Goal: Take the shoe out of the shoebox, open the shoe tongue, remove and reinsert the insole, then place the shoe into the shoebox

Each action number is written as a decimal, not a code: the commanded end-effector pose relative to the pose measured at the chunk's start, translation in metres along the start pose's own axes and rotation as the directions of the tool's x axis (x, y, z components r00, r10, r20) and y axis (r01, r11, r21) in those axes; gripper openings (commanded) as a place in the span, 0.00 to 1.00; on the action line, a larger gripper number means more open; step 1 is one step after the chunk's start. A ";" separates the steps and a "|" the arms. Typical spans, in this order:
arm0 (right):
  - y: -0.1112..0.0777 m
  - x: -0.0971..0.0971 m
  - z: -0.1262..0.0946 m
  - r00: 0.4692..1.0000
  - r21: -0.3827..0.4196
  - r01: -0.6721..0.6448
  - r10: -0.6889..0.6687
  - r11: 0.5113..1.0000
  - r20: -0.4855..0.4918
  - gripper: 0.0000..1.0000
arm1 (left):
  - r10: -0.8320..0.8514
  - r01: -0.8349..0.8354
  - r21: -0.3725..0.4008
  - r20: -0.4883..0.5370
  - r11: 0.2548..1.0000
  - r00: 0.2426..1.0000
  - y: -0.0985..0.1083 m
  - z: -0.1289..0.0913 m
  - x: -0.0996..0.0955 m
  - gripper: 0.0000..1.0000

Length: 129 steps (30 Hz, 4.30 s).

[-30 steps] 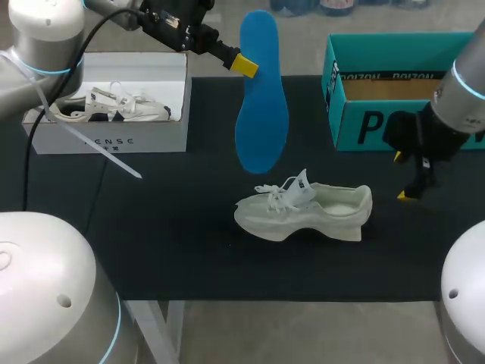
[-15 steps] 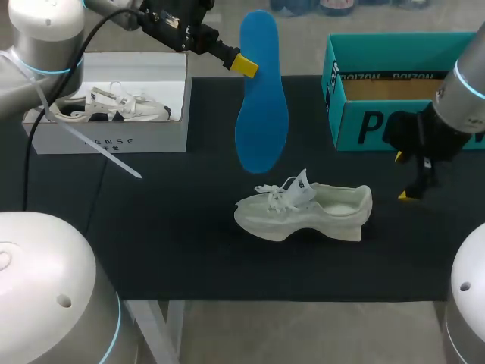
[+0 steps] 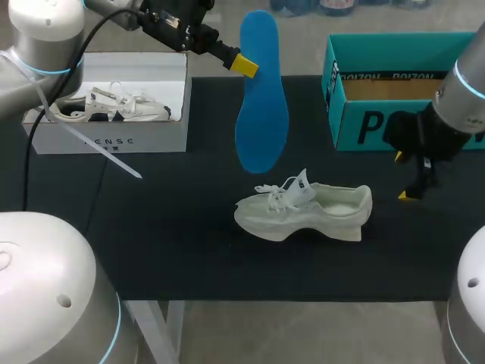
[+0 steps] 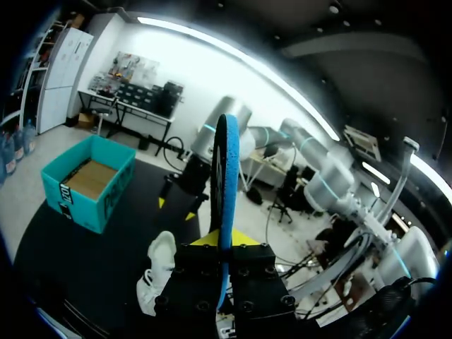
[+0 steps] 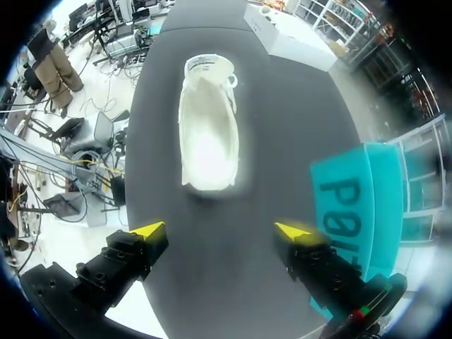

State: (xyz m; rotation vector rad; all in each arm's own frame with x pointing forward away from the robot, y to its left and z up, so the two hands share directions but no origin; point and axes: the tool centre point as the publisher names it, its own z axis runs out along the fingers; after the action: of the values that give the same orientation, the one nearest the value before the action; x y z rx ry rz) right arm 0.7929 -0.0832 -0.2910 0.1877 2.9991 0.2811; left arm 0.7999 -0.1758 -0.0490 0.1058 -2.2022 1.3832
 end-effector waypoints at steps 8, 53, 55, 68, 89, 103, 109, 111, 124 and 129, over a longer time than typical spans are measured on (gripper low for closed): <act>0.000 0.002 0.000 1.000 0.002 0.000 0.000 1.000 0.004 1.00 | -0.001 0.001 -0.004 0.000 1.000 1.000 -0.001 0.001 0.002 0.00; 0.052 -0.035 0.037 0.983 0.065 -0.153 0.159 0.986 -0.088 1.00 | 0.016 -0.016 0.007 -0.055 1.000 0.998 -0.020 0.017 0.035 0.00; 0.052 -0.031 0.043 0.983 0.057 -0.158 0.163 0.986 -0.084 1.00 | 0.016 -0.016 0.007 -0.055 1.000 0.998 -0.020 0.017 0.035 0.00; 0.057 -0.018 0.068 0.984 0.013 -0.153 0.154 0.988 -0.090 1.00 | 0.016 -0.016 0.007 -0.055 1.000 0.998 -0.020 0.017 0.035 0.00; 0.085 -0.024 0.101 0.987 0.030 -0.089 0.092 0.996 -0.132 1.00 | 0.016 -0.016 0.007 -0.055 1.000 0.998 -0.020 0.017 0.035 0.00; 0.080 -0.017 0.123 0.981 0.033 -0.095 0.100 0.995 -0.167 0.00 | 0.016 -0.016 0.007 -0.055 1.000 0.998 -0.020 0.017 0.035 0.00; 0.079 -0.017 0.123 0.981 0.034 -0.097 0.101 0.995 -0.168 0.00 | 0.016 -0.016 0.007 -0.055 1.000 0.998 -0.020 0.017 0.035 0.00; 0.079 -0.017 0.121 0.981 0.033 -0.096 0.100 0.995 -0.165 0.00 | 0.016 -0.016 0.007 -0.055 1.000 0.998 -0.020 0.017 0.035 0.00; 0.072 -0.022 0.088 0.989 0.001 -0.105 0.104 0.995 -0.106 0.00 | 0.016 -0.016 0.007 -0.055 1.000 0.998 -0.020 0.017 0.035 0.00; 0.061 -0.032 0.057 0.993 -0.006 -0.112 0.111 0.994 -0.047 0.00 | 0.016 -0.016 0.007 -0.055 1.000 0.998 -0.020 0.017 0.035 0.00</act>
State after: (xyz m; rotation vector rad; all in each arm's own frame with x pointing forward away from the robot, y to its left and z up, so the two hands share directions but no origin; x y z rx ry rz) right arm 0.8528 -0.0025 -0.3576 0.3527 3.0705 0.3048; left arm 0.7705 -0.1925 -0.0213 0.0523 -2.1563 1.3864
